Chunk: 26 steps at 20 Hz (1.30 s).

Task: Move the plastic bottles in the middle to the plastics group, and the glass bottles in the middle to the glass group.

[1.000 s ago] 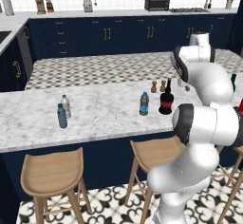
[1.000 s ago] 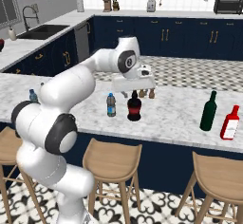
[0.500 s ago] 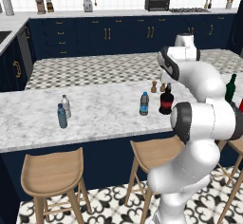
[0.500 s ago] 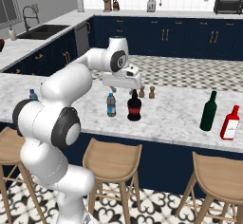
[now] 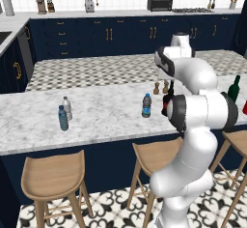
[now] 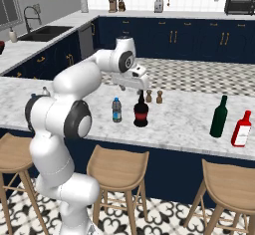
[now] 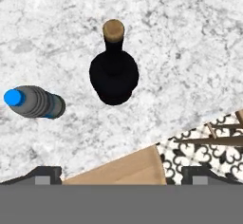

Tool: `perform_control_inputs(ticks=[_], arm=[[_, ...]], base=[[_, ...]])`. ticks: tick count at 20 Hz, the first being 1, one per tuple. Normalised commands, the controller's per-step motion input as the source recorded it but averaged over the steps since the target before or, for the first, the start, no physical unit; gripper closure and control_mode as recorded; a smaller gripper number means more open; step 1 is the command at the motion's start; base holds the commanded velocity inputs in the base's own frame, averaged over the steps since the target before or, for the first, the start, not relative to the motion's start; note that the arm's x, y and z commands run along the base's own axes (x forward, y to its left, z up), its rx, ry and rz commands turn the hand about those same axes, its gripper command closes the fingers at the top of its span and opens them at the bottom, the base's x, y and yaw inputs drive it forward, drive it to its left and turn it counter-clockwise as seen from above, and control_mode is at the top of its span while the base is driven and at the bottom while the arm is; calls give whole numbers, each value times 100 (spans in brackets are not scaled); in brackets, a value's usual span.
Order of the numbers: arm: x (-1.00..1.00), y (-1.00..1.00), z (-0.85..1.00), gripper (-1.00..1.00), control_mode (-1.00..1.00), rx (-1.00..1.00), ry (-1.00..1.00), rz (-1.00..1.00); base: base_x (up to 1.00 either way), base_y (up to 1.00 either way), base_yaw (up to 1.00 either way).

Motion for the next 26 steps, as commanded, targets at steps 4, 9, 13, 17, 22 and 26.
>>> perform_control_inputs(ticks=[4,9,13,17,22,26], arm=[[11,-14,-39,-100,-100,0,-27,0],[21,-15,-18,-100,-100,0,-18,-3],[36,0,-1,-100,-100,0,0,-7],[38,0,-2,-100,-100,-1,2,-4],[26,-6,0,-100,-100,-8,2,0],[27,-9,-2,-100,-100,-13,4,0]], base=[[0,0,0],[0,0,0],[0,0,0],[0,0,0],[0,0,0],[0,0,0]])
